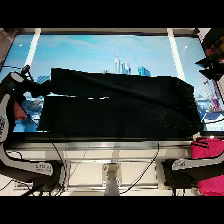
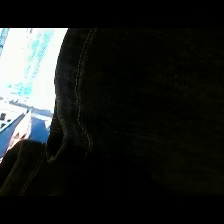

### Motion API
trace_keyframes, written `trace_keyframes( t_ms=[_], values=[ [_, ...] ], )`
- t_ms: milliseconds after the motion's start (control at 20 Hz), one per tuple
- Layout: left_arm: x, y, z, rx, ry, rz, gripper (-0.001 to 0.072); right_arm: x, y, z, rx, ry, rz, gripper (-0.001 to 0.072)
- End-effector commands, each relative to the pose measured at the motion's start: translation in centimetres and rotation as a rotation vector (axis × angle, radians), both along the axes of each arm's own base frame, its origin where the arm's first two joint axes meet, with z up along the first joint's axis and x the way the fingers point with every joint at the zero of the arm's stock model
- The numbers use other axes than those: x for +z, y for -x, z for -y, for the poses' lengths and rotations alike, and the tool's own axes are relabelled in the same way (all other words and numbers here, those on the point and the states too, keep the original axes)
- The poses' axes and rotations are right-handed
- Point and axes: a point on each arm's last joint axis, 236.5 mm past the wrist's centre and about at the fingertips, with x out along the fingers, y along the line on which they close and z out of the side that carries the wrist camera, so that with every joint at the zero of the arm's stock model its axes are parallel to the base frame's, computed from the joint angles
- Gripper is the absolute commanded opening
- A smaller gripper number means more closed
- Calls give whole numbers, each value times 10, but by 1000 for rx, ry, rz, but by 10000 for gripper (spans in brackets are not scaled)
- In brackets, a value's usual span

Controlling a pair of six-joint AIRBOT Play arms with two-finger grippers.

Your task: Fold the clothes and pants, and hang the long-sleeved shirts on hangers.

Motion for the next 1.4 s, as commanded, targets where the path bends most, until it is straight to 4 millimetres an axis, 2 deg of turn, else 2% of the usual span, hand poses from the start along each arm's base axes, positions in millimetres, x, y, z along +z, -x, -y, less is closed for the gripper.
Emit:
trace_keyframes(
  t_ms=[0,50,150,300,400,450,500,550,600,650,750,850,1000,1150,1200,1250,1300,1350],
  values=[
    [10,16,-1,-38,-26,-39,202,0,0,0,-1,2,1,531],
    [15,20,-5,-39,-38,-42,236,0,0,1,-2,5,0,531],
    [29,35,-17,-38,-55,-63,236,-2,1,3,-3,16,-6,531],
    [53,78,-44,-23,-97,-141,223,-8,2,7,-4,33,-21,531],
    [69,99,-71,41,-140,-124,11,-17,1,7,-2,26,-38,530],
    [73,110,-79,80,-143,-113,14,-22,1,9,-2,24,-49,529],
    [71,125,-85,109,-140,-118,13,-27,2,10,-1,29,-62,480],
    [65,143,-89,145,-132,-132,13,-32,4,13,0,39,-76,329],
    [53,162,-86,152,-115,-156,13,-35,6,15,2,53,-88,159],
    [42,177,-78,146,-80,-167,13,-37,9,18,7,69,-100,49],
    [18,199,-58,148,4,-150,13,-49,27,29,26,105,-168,43],
    [4,209,-45,229,84,-100,13,-63,52,48,15,108,-232,40],
    [-2,210,-14,244,206,19,12,-85,96,64,-45,-58,-308,41],
    [-4,205,0,322,316,77,14,-100,116,57,-96,-286,-268,44],
    [-2,202,2,334,332,88,43,-108,121,61,-118,-292,-280,77],
    [-3,200,-2,342,320,95,218,-115,124,65,-135,-277,-292,249],
    [-4,199,-6,359,308,101,472,-119,126,70,-143,-251,-303,501],
    [-4,199,-9,377,303,99,547,-120,124,71,-149,-243,-298,665]
  ],
)
